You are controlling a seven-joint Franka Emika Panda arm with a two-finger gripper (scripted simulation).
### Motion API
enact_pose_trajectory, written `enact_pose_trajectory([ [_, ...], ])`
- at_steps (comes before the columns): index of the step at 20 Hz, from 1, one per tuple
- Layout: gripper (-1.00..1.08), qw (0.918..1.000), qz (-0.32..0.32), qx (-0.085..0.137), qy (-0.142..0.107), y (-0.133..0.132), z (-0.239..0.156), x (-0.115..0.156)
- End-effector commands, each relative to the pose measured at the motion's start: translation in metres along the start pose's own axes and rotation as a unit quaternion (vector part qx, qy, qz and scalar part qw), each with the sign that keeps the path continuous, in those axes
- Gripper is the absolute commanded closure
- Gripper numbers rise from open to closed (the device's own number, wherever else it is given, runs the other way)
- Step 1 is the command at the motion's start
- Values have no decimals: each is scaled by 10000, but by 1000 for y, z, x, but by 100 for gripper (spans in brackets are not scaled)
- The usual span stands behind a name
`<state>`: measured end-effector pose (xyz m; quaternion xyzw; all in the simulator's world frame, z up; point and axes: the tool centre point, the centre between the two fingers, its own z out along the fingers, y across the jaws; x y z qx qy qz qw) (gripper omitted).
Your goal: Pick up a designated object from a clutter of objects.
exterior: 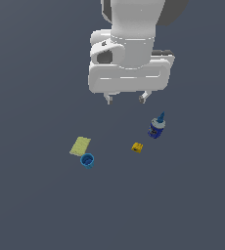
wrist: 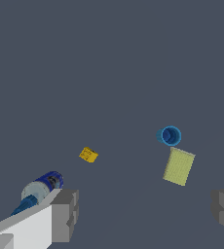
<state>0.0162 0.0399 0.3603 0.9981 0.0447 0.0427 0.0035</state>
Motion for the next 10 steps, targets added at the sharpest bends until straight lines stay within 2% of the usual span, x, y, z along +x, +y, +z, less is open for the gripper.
enact_pose_trajectory([
  [1, -92, 10000, 31, 2, -7, -4, 2, -1],
  [10, -92, 9994, 343, 20, -55, -34, 23, -8],
])
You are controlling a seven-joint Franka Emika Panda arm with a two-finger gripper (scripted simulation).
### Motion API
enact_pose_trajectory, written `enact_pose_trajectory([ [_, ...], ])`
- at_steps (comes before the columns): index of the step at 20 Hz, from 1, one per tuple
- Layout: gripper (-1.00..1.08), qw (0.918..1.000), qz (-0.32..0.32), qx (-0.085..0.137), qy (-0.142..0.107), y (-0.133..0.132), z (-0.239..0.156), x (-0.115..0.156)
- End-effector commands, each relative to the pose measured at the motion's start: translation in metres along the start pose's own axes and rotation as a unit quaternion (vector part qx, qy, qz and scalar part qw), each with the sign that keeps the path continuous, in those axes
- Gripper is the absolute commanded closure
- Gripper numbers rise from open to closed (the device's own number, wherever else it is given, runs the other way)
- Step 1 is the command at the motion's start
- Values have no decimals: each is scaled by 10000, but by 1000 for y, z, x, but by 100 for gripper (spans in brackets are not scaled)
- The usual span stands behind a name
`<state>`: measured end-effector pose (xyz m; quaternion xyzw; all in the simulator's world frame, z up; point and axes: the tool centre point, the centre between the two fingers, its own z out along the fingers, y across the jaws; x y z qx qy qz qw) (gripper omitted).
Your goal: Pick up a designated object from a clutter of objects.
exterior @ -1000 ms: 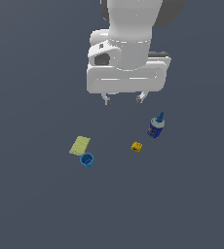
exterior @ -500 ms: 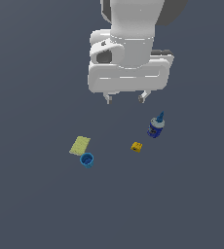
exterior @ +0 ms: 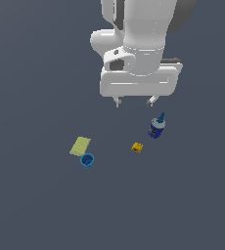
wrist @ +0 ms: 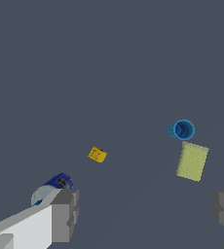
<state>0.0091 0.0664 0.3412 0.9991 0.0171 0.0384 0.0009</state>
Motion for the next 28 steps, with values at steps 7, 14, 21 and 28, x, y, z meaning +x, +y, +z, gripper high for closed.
enact_pose_trajectory([
  [7, -92, 9988, 492, 16, -81, -46, 32, -19],
  [14, -92, 9952, 962, 16, -159, -87, 61, -42],
  [21, -92, 9895, 1429, 0, -235, -125, 88, -71],
  [28, -92, 9817, 1880, -29, -306, -157, 113, -103],
])
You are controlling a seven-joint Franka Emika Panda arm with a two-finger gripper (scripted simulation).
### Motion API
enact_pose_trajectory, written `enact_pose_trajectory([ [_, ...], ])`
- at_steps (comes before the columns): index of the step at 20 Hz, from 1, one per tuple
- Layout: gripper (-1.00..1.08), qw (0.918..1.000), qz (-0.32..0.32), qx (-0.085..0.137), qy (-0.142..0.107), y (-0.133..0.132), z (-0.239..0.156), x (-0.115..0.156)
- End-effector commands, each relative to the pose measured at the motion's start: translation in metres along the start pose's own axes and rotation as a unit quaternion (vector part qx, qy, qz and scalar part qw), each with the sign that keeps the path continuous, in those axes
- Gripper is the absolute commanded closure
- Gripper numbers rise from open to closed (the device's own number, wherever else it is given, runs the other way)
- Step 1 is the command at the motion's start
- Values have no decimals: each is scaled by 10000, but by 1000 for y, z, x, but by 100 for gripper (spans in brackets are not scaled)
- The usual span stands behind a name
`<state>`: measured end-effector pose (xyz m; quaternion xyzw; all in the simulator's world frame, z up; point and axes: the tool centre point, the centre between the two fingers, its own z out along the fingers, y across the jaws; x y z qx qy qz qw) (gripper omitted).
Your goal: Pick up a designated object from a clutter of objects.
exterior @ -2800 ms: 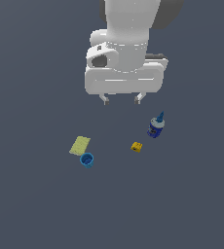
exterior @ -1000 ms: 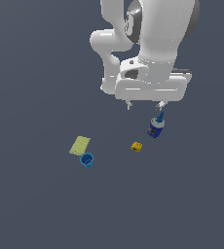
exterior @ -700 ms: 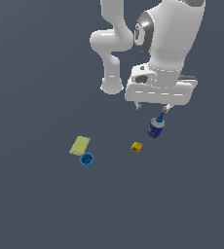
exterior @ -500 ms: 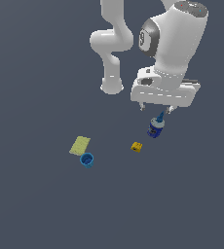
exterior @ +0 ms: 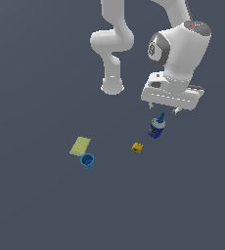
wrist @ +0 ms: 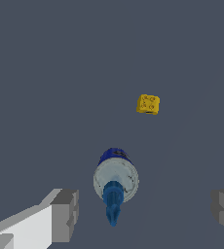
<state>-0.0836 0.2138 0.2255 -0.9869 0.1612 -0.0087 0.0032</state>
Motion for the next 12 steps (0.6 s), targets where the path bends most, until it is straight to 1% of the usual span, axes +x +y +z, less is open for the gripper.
enact_pose_trajectory([
  [1, -92, 9999, 158, -10, -20, -6, 9, -14],
  [7, -92, 9991, 424, -33, -56, -14, 24, -38],
  [12, -92, 9984, 551, -46, -72, -18, 31, -50],
])
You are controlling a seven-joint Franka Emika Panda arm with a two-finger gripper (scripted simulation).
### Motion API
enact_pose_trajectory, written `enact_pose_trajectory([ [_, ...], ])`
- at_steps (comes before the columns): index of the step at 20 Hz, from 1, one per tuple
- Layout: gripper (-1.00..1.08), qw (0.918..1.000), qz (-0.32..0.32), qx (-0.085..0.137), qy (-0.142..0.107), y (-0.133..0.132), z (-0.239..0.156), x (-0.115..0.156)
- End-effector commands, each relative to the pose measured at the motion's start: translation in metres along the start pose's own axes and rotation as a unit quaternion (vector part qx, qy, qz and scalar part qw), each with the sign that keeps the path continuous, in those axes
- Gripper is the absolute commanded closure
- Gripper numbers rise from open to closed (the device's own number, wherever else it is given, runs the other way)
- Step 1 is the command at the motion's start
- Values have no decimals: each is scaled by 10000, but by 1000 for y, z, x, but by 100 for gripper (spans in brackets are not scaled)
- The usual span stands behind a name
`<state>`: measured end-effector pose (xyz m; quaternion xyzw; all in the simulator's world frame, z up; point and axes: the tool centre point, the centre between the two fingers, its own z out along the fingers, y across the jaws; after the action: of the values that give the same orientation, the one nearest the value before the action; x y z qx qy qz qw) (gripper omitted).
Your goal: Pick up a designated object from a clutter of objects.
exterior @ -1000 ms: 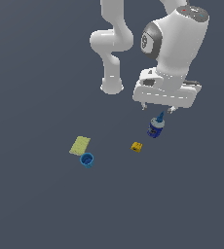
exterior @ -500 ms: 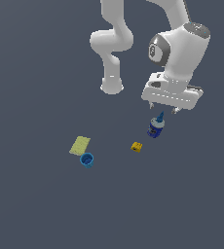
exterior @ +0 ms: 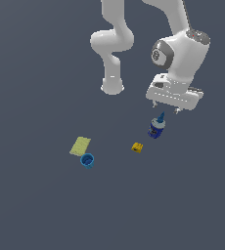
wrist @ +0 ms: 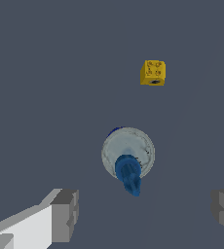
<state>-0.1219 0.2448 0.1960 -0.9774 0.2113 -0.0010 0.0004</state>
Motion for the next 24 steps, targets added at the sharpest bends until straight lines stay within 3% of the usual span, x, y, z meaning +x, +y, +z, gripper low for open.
enact_pose_trajectory([
  [1, -92, 10000, 57, -4, -5, -1, 3, -5],
  [10, -92, 10000, 70, -7, -8, -1, 8, -7],
  [24, -92, 10000, 80, -1, -15, -1, 54, -8],
])
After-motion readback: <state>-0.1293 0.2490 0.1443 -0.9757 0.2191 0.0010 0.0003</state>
